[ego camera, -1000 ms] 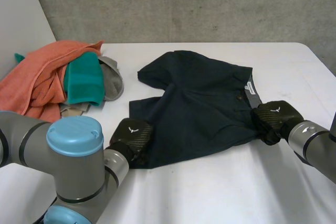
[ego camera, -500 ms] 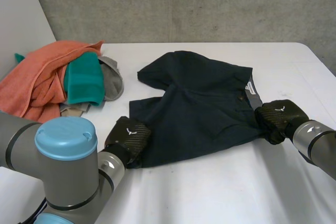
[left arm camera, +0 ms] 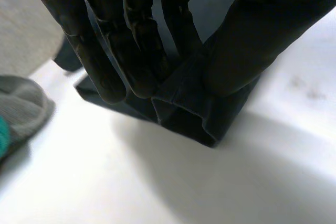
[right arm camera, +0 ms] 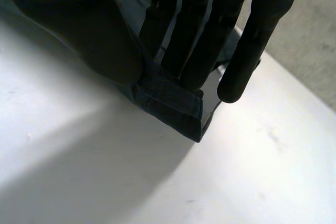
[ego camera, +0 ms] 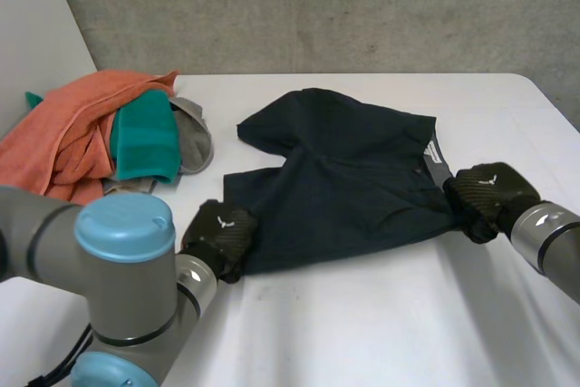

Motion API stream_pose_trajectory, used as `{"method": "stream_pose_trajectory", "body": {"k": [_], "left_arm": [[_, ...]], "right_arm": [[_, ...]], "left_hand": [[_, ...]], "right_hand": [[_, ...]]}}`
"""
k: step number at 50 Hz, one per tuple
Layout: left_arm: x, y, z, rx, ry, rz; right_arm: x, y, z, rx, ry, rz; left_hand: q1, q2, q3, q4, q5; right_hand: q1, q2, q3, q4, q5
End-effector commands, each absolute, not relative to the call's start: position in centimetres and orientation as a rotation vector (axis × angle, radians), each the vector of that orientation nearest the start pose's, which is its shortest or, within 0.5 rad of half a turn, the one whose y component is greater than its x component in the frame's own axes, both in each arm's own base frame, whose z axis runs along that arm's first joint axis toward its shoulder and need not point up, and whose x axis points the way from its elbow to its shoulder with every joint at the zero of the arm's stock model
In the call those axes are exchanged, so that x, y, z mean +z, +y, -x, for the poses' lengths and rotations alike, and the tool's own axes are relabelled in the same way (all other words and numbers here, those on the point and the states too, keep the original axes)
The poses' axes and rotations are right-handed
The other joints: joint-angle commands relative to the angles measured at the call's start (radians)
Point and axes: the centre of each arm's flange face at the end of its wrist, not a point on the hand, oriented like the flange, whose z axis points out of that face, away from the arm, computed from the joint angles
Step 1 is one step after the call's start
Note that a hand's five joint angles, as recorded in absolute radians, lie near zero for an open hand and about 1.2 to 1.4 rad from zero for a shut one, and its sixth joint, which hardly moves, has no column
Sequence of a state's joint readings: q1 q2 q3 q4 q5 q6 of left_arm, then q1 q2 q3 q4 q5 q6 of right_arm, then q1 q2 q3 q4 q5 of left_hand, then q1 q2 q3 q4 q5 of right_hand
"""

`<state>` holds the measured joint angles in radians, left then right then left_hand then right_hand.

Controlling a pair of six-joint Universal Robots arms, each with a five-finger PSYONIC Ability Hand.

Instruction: Fold the laundry.

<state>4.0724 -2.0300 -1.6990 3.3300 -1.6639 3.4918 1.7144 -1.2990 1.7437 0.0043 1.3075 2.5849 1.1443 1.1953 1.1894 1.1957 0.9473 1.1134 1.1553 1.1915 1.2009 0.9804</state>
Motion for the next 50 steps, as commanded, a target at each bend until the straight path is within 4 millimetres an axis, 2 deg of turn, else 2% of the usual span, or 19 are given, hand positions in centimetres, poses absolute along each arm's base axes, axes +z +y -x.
{"method": "stream_pose_trajectory", "body": {"k": [1, 4, 8, 15, 17, 19, 22, 26, 28, 30, 32, 34, 35, 36, 37, 38, 42, 45, 50], "left_arm": [[20.2, -17.2, 28.9, -1.905, 2.337, -1.19], [23.1, -15.2, 28.1, -1.907, 2.336, -1.226], [25.2, -13.1, 27.0, -1.859, 2.36, -1.281], [23.6, -11.7, 26.8, -1.679, 2.444, -1.403], [22.3, -12.2, 27.2, -1.63, 2.462, -1.413], [20.1, -13.4, 28.2, -1.562, 2.478, -1.431], [18.4, -15.0, 29.4, -1.55, 2.455, -1.447], [16.8, -19.0, 31.5, -1.599, 2.36, -1.437], [17.3, -22.5, 32.4, -1.68, 2.266, -1.39], [18.5, -24.8, 33.2, -1.775, 2.179, -1.343], [21.8, -27.9, 34.7, -1.993, 1.997, -1.257], [24.7, -29.9, 35.6, -2.159, 1.837, -1.168], [28.1, -31.3, 36.3, -2.331, 1.66, -1.06], [29.9, -31.9, 36.6, -2.41, 1.56, -1.0], [31.7, -32.4, 36.8, -2.48, 1.459, -0.94], [35.0, -33.1, 36.7, -2.599, 1.277, -0.81], [40.8, -33.9, 35.6, -2.771, 0.969, -0.559], [42.1, -33.9, 35.3, -2.791, 0.917, -0.516], [41.0, -33.9, 35.5, -2.764, 0.983, -0.564]], "right_arm": [[22.8, -25.3, -18.9, -1.806, 2.347, 1.439], [24.9, -24.2, -18.0, -1.805, 2.35, 1.606], [27.0, -22.2, -17.6, -1.762, 2.335, 1.772], [25.7, -20.1, -17.6, -1.541, 2.35, 1.863], [24.8, -20.3, -17.6, -1.496, 2.359, 1.865], [22.9, -21.3, -17.8, -1.417, 2.375, 1.863], [20.4, -23.3, -17.9, -1.351, 2.41, 1.852], [19.2, -27.0, -17.8, -1.436, 2.483, 1.809], [19.3, -28.3, -18.2, -1.512, 2.504, 1.772], [20.4, -30.3, -19.9, -1.69, 2.47, 1.722], [21.6, -31.9, -21.1, -1.841, 2.429, 1.669], [24.5, -34.1, -22.8, -2.118, 2.316, 1.545], [25.8, -34.9, -23.2, -2.228, 2.262, 1.487], [27.2, -35.5, -23.6, -2.339, 2.194, 1.423], [29.9, -36.7, -24.3, -2.558, 2.031, 1.279], [31.3, -37.1, -24.5, -2.664, 1.94, 1.198], [37.5, -38.1, -24.7, -3.056, 1.473, 0.815], [39.9, -37.9, -24.6, -3.181, 1.247, 0.661], [39.8, -37.3, -25.9, -3.144, 1.24, 0.679]], "left_hand": [[0.252, 0.201, 0.207, 0.201, 0.274], [0.252, 0.201, 0.207, 0.201, 0.274], [0.252, 0.201, 0.207, 0.201, 0.274], [0.252, 0.201, 0.207, 0.201, 0.274], [0.252, 0.201, 0.207, 0.201, 0.274], [0.252, 0.201, 0.207, 0.201, 0.274], [0.252, 0.201, 0.207, 0.201, 0.274], [0.252, 0.201, 0.207, 0.201, 0.274], [0.252, 0.201, 0.207, 0.201, 0.274], [0.252, 0.201, 0.207, 0.201, 0.274], [0.252, 0.201, 0.207, 0.201, 0.274], [0.252, 0.201, 0.207, 0.201, 0.274], [0.252, 0.201, 0.207, 0.201, 0.274], [0.252, 0.201, 0.207, 0.201, 0.274], [0.252, 0.201, 0.207, 0.201, 0.274], [0.252, 0.201, 0.207, 0.201, 0.274], [0.252, 0.201, 0.207, 0.201, 0.274], [0.252, 0.201, 0.207, 0.201, 0.274], [0.252, 0.201, 0.207, 0.201, 0.274]], "right_hand": [[0.283, 0.241, 0.205, 0.195, 0.241], [0.283, 0.241, 0.205, 0.195, 0.241], [0.283, 0.241, 0.205, 0.195, 0.241], [0.283, 0.241, 0.205, 0.195, 0.241], [0.283, 0.241, 0.205, 0.195, 0.241], [0.283, 0.241, 0.205, 0.195, 0.241], [0.283, 0.241, 0.205, 0.195, 0.241], [0.283, 0.241, 0.205, 0.195, 0.241], [0.283, 0.241, 0.205, 0.195, 0.241], [0.283, 0.241, 0.205, 0.195, 0.241], [0.283, 0.241, 0.205, 0.195, 0.241], [0.283, 0.241, 0.205, 0.195, 0.241], [0.283, 0.241, 0.205, 0.195, 0.241], [0.283, 0.241, 0.205, 0.195, 0.241], [0.283, 0.241, 0.205, 0.195, 0.241], [0.283, 0.241, 0.205, 0.195, 0.241], [0.283, 0.241, 0.205, 0.195, 0.241], [0.283, 0.241, 0.205, 0.195, 0.241], [0.283, 0.241, 0.205, 0.195, 0.241]]}}
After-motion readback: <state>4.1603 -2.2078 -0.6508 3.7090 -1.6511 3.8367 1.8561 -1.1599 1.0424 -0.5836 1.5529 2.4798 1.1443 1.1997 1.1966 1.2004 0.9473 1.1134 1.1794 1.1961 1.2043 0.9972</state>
